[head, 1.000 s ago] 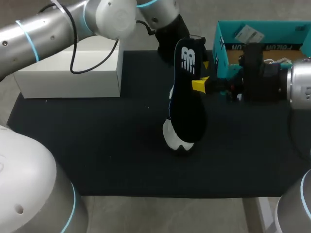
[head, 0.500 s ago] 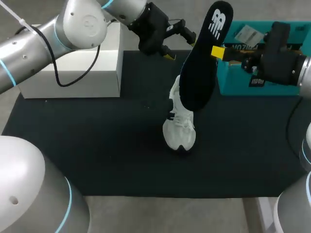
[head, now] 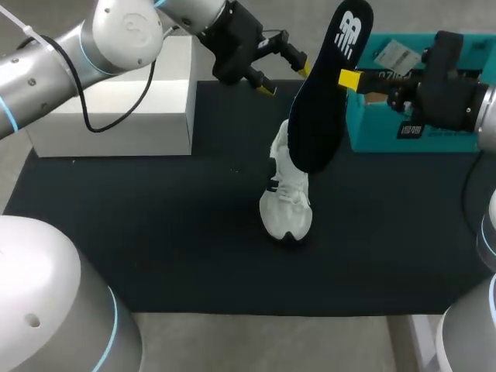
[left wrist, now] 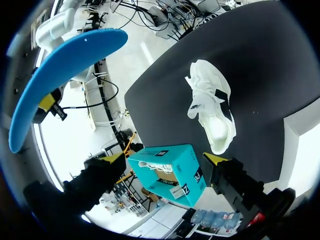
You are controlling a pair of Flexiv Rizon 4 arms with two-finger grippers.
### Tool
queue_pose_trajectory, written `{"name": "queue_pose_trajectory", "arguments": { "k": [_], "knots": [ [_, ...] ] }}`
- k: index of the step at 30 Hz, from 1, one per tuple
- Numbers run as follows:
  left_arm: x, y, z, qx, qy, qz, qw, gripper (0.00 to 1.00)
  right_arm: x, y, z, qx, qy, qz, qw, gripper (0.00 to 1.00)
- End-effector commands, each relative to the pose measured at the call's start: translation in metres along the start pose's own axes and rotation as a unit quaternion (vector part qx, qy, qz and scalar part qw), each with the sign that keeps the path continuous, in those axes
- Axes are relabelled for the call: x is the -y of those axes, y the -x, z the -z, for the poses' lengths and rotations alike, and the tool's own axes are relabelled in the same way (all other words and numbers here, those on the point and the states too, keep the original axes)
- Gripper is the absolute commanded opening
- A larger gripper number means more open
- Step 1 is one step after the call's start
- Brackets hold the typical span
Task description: Take the shoe out of the shoebox, open the shoe tongue, remove and reinsert the insole, then place the shoe into the shoebox
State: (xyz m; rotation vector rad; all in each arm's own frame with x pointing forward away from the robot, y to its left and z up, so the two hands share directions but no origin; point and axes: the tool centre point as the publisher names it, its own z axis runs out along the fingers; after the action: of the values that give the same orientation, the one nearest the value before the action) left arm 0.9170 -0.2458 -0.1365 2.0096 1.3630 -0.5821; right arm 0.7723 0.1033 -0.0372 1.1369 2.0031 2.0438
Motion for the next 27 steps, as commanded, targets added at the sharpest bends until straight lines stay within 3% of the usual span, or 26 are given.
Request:
{"name": "queue_pose_trajectory", "arguments": {
  "k": [1, 5, 8, 12, 17, 27],
  "knots": [
    [0.001, 0.004, 0.011, 0.060, 0.043, 0.033, 0.997, 1.00, -0.002, 0.003, 0.000, 0.003, 0.005, -0.013, 1.000, 0.00],
    [-0.004, 0.016, 0.028, 0.085, 0.101, 0.056, 0.990, 1.00, -0.018, 0.017, 0.012, -0.020, 0.003, -0.048, 0.999, 0.00],
    [-0.005, 0.023, 0.037, 0.091, 0.120, 0.056, 0.987, 1.00, -0.030, 0.027, 0.020, -0.060, 0.008, -0.096, 0.993, 0.00],
    [-0.001, 0.028, 0.046, 0.121, 0.120, 0.072, 0.983, 1.00, -0.039, 0.042, 0.025, -0.102, -0.027, -0.154, 0.982, 0.00],
    [0.008, 0.032, 0.052, 0.171, 0.132, 0.088, 0.972, 1.00, -0.047, 0.059, 0.023, -0.117, -0.073, -0.219, 0.966, 0.00],
    [0.017, 0.042, 0.035, 0.210, 0.151, 0.072, 0.963, 1.00, -0.050, 0.091, 0.007, -0.115, -0.157, -0.276, 0.941, 0.00]
  ]
}}
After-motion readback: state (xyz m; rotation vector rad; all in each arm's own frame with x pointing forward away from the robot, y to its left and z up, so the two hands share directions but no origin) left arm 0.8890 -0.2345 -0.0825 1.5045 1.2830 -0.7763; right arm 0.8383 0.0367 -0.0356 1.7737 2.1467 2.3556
